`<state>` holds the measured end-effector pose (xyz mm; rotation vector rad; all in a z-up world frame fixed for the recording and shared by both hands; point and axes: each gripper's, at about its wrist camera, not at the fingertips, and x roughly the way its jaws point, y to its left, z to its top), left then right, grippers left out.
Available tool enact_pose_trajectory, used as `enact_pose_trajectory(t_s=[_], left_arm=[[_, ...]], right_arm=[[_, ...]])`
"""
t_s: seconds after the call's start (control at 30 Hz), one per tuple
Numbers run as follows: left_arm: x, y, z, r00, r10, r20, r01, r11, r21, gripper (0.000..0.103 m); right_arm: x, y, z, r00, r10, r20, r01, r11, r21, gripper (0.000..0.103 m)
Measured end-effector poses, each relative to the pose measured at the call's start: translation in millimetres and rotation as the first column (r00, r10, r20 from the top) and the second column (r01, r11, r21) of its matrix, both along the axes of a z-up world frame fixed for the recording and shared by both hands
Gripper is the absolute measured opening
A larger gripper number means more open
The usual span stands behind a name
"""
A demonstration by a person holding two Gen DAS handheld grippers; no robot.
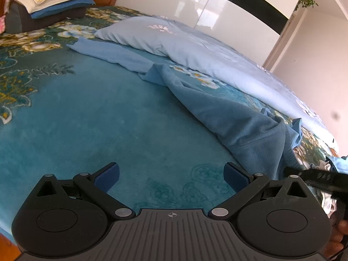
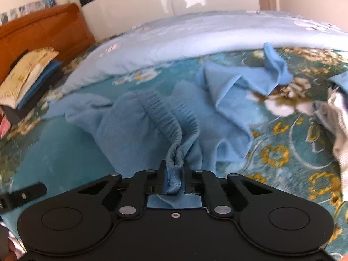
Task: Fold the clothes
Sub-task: 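Grasp the waistband with the left gripper beside the right gripper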
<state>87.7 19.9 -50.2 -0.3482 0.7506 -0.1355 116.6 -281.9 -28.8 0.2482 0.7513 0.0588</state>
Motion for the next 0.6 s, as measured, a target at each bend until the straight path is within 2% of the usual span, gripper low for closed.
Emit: enact_pose_trajectory(t_s=[0.1,0.23,0.3,0.37,0.43,0.47,0.53,0.6], left_arm=[[-2.0,1.2,3.5,1.000,0.000,0.011,0.000,1.000,-0.003,0.103],[-4.5,4.4,11.0,0.999,0.006,0.032,-0.005,1.000,-0.011,0.103],[-6.2,7.3,14.1,0.999,0.015,0.040,-0.014,1.000,-0.016,0.103],[-7.8,9.7,16.5,0.999,0.024,0.045,-0.023,1.000,-0.019,0.103],[-8.5,10.6,18.0,0.998,0.029,0.047,-0.028,0.999,-0.021,0.103],[-8.5,10.7,18.5,0.998,0.029,0.047,-0.028,0.999,-0.022,0.103],[-8.4,10.2,19.7,0.998,0.026,0.050,-0.025,0.999,-0.020,0.103],[-8.0,8.6,21.1,0.998,0.017,0.056,-0.016,1.000,-0.014,0.103]], right_arm=[[-4.0,-3.2,20.1,0.998,0.017,0.055,-0.018,1.000,0.025,0.010],[-13.8,1.8,54.8,0.978,0.148,0.146,-0.162,0.982,0.093,0.010],[-24.8,5.0,68.4,0.948,0.248,0.197,-0.279,0.949,0.146,0.010],[-39.5,10.4,74.7,0.904,0.359,0.230,-0.394,0.910,0.130,0.010],[-53.7,15.9,77.5,0.854,0.461,0.240,-0.493,0.865,0.094,0.010],[-58.1,16.4,75.5,0.846,0.483,0.225,-0.511,0.855,0.084,0.010],[-65.2,12.8,67.2,0.845,0.502,0.184,-0.521,0.850,0.075,0.010],[-68.8,4.1,56.2,0.858,0.493,0.143,-0.506,0.859,0.082,0.010]])
